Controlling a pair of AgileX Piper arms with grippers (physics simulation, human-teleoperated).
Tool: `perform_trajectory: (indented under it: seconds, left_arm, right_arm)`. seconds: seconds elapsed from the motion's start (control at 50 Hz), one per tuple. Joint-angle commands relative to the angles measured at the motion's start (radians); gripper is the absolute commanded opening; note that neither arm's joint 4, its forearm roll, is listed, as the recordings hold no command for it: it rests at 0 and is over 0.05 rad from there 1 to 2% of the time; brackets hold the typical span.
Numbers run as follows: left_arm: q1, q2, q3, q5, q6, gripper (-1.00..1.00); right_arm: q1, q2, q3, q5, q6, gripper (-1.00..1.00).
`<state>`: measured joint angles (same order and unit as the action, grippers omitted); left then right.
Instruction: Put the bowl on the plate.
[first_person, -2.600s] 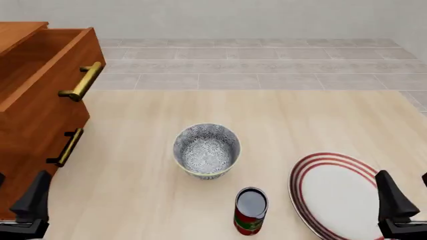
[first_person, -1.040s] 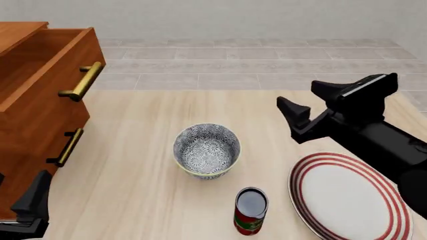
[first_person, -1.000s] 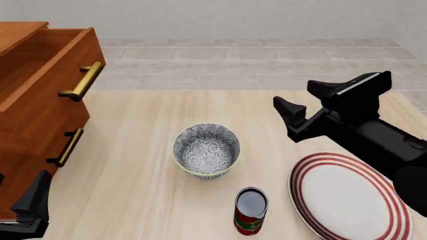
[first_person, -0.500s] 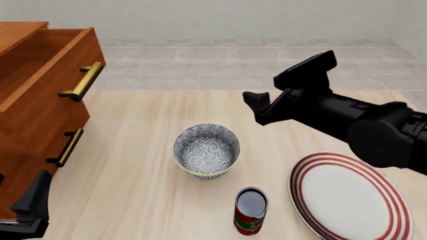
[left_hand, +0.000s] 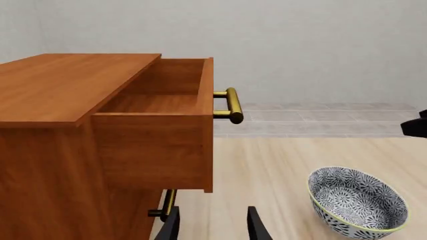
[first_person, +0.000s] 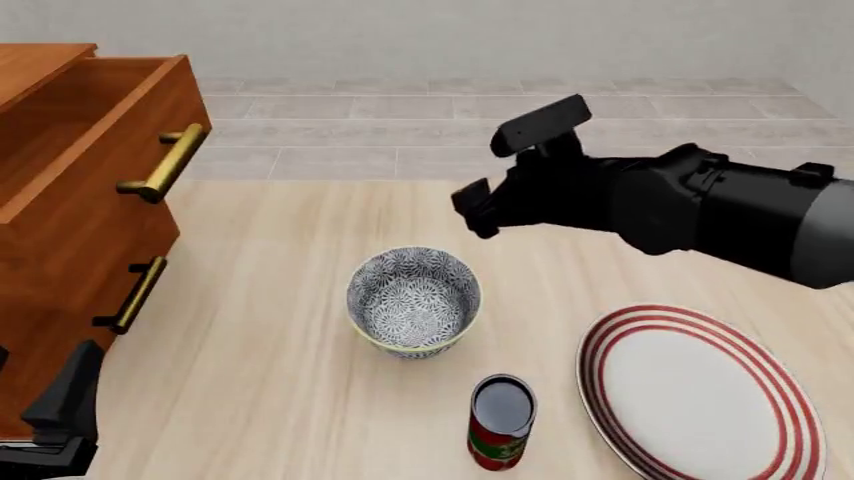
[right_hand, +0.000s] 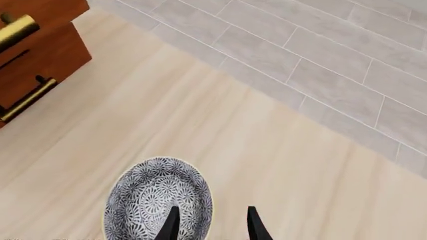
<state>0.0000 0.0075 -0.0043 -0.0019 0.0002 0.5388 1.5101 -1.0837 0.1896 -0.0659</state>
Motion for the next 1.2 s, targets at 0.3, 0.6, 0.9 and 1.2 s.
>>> perform_trajectory:
  seconds: [0.3,0.6,0.9,1.2]
  left_arm:
    - [0.000,0.000,0.000,0.000,0.000,1.00]
    - [0.000,0.000,0.000,0.000,0.000,1.00]
    - [0.000,0.000,0.000,0.000,0.000,1.00]
    - [0.000,0.000,0.000,0.000,0.000,1.00]
  right_arm:
    - [-0.036,0.201,-0.104,0.095,0.027,1.00]
    - [-0.025,0.289,-0.118,0.093,0.042,1.00]
    - [-0.009,0.339,-0.104,0.071,0.065,1.00]
    - [0.004,0.381,-0.077,0.039,0.091,1.00]
